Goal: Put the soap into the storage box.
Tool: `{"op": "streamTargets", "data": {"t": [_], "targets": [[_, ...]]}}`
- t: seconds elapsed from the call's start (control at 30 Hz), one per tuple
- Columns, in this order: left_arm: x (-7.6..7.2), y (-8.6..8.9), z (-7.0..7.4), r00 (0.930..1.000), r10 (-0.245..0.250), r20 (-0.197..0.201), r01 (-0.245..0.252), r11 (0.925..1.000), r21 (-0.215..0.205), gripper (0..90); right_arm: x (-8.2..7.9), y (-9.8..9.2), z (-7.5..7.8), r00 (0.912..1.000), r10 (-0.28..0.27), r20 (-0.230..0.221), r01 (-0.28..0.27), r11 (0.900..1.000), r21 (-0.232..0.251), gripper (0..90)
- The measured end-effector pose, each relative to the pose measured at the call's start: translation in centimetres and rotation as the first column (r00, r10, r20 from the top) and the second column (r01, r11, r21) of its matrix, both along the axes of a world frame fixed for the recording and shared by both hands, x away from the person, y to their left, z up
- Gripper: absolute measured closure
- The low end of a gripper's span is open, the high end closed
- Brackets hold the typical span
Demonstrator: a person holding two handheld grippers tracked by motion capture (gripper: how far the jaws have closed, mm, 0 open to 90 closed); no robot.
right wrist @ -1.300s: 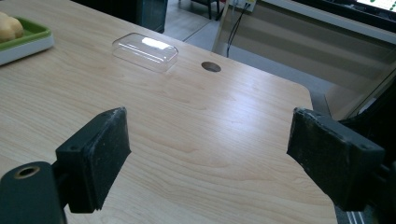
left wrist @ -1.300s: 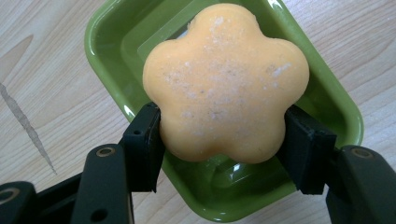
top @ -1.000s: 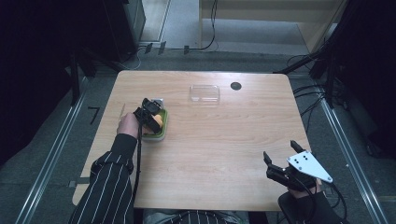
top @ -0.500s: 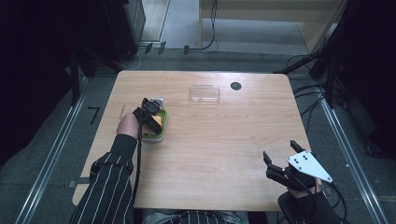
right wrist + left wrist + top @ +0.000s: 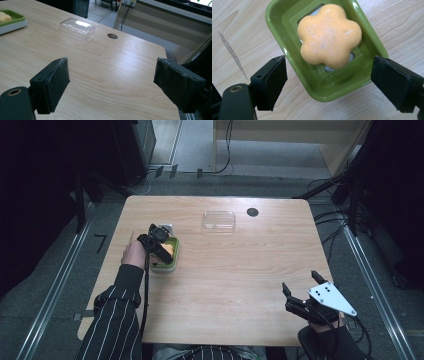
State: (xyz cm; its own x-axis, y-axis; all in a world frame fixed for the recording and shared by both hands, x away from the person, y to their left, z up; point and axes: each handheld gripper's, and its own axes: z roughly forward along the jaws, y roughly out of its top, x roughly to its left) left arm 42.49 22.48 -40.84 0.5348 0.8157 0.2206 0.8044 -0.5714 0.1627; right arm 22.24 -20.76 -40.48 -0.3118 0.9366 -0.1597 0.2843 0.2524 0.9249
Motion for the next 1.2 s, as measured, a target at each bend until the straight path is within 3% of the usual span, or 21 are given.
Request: {"op": "streamTargets", "data": {"t": [0.13,0.2,0.6,1.2], "targets": [[-0.5,0.0,0.4,1.0,-0.001,-0.001,0.001,1.0,0.0,11.4,0.0,0.0,0.0,1.0,-0.001,0.001,0.001,1.0,0.0,13.3],[-0.8,0.1,0.6,1.0,0.006,0.003,-0.006,1.0,0.005,5.9,0.0,0.0,0.0,1.0,0.0,0.001,0.0,1.0,0.001,13.3],[-3.5,0.4,0.8,0.9997,0.017,-0.019,-0.017,0.9998,-0.001,0.0,0.0,0.0,0.0,1.0,0.0,0.001,0.0,1.0,0.0,13.4],[-7.4,1.0,-0.7,0.9977,0.024,-0.064,-0.025,0.9996,-0.015,0.0,0.1,0.1,0.0,1.0,0.001,0.001,-0.001,1.0,0.001,13.3]]}}
